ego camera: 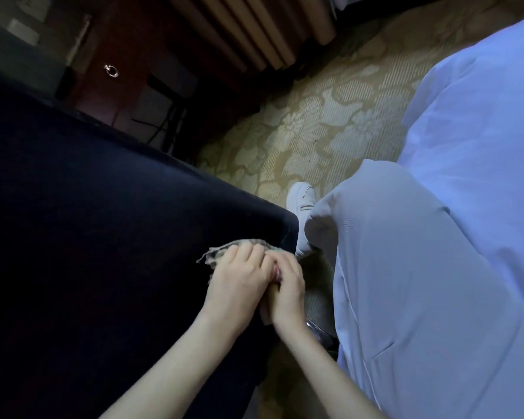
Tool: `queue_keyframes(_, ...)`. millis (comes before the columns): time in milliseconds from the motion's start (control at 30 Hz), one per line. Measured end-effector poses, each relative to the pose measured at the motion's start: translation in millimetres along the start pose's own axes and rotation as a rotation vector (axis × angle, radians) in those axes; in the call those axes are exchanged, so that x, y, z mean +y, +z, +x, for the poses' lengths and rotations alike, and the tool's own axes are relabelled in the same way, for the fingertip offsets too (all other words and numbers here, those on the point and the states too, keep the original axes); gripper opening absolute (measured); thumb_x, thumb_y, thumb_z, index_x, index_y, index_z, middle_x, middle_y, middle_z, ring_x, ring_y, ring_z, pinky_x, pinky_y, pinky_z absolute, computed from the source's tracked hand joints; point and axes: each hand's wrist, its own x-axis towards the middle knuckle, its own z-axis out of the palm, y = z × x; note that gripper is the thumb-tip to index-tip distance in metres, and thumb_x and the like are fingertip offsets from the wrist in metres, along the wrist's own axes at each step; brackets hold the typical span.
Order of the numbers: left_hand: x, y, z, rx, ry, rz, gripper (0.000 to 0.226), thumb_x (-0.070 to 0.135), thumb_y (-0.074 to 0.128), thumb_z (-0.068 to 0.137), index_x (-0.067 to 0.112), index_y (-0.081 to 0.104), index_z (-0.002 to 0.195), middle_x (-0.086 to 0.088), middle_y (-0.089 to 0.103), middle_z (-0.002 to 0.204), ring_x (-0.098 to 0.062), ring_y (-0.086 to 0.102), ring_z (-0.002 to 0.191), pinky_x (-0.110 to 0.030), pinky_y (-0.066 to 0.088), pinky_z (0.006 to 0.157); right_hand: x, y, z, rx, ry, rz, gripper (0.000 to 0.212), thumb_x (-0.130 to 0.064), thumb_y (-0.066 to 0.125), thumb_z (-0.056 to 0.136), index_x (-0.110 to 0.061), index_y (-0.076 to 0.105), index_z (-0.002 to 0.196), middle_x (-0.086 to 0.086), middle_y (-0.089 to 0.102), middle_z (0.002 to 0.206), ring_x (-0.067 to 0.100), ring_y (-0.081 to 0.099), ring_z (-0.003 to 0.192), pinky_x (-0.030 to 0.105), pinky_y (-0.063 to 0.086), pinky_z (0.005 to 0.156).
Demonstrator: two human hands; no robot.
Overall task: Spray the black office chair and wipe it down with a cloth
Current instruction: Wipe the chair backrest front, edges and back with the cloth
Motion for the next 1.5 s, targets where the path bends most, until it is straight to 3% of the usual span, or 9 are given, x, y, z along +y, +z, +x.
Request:
queue_keyframes(133,-37,-42,98,0.146,-0.085,0.151,0.012,0.011,0.049,0.076,0.013,0.059,0.068,-0.006,0.057,0.07,-0.027,0.056,0.068,-0.031,0.041,0.059,-56,-9,104,0.003,-0.148,-0.058,0.035,-0.002,0.043,0.073,-0.031,0.06,0.082,-0.011,0.053,0.086,-0.001,0.046,0.076,0.006,0.034,0.07)
queue_keyframes(333,-58,-53,144,-0.42,-0.378,0.117,0.024,0.006,0.051,0.09,0.008,0.058,0.112,-0.012,0.057,0.117,-0.031,0.05,0.114,-0.032,0.034,0.075,-54,0,166,-0.356,-0.039,-0.223,0.038,-0.003,0.039,0.065,-0.04,0.048,0.07,-0.006,0.054,0.079,0.013,0.046,0.077,0.026,0.032,0.07)
queue_keyframes(533,-42,-14,107,0.068,-0.109,0.16,0.02,0.018,0.041,0.069,0.015,0.056,0.055,-0.005,0.054,0.055,-0.024,0.054,0.054,-0.025,0.037,0.048,-16,13,117,0.015,-0.034,-0.07,0.041,-0.004,0.046,0.079,-0.043,0.045,0.067,-0.017,0.048,0.081,-0.005,0.043,0.074,0.011,0.035,0.071)
queue_keyframes(700,-2,31,43,0.018,-0.052,0.009,0.017,0.018,0.041,0.073,0.015,0.056,0.066,-0.005,0.054,0.067,-0.024,0.05,0.064,-0.034,0.034,0.055,34,10,37,-0.016,0.019,-0.157,0.022,-0.024,0.04,0.081,-0.033,0.056,0.093,-0.001,0.057,0.104,0.005,0.043,0.098,0.019,0.037,0.087)
queue_keyframes(833,32,55,-18,-0.181,-0.026,-0.026,0.029,0.017,0.034,0.071,0.015,0.062,0.076,-0.004,0.057,0.073,-0.022,0.051,0.071,-0.033,0.038,0.061,59,6,-29,0.031,0.211,-0.116,0.028,-0.048,0.047,0.077,-0.028,0.065,0.084,0.002,0.062,0.097,0.027,0.055,0.1,0.036,0.043,0.093)
queue_keyframes(1067,55,72,-69,-0.375,0.046,-0.032,0.025,0.02,0.046,0.069,0.014,0.07,0.075,-0.002,0.06,0.069,-0.019,0.053,0.066,-0.03,0.04,0.067,69,-8,-85,-0.099,0.673,0.263,0.024,-0.031,0.057,0.084,-0.012,0.072,0.084,0.019,0.063,0.102,0.023,0.063,0.089,0.029,0.049,0.076)
queue_keyframes(1300,15,34,81,-0.012,0.043,-0.032,0.016,0.018,0.051,0.074,0.012,0.064,0.067,-0.006,0.059,0.068,-0.025,0.056,0.067,-0.033,0.037,0.063,1,-22,62,0.241,0.364,0.506,0.029,-0.011,0.047,0.09,-0.023,0.06,0.067,-0.002,0.053,0.074,0.003,0.052,0.066,0.013,0.043,0.065)
queue_keyframes(1400,0,23,131,-0.187,0.06,0.104,0.007,0.014,0.07,0.071,0.016,0.063,0.072,-0.003,0.062,0.076,-0.024,0.058,0.077,-0.03,0.04,0.064,-6,-21,105,0.257,0.368,0.426,0.036,-0.005,0.046,0.091,-0.028,0.04,0.063,-0.008,0.037,0.064,0.003,0.035,0.055,0.014,0.035,0.051)
queue_keyframes(1500,-6,32,145,-0.399,0.076,0.112,0.016,0.016,0.046,0.094,0.014,0.058,0.105,-0.005,0.059,0.109,-0.027,0.05,0.106,-0.032,0.034,0.081,6,-20,115,0.26,0.398,0.316,0.034,-0.006,0.048,0.089,-0.02,0.042,0.058,-0.002,0.041,0.058,0.006,0.037,0.053,0.021,0.034,0.051)
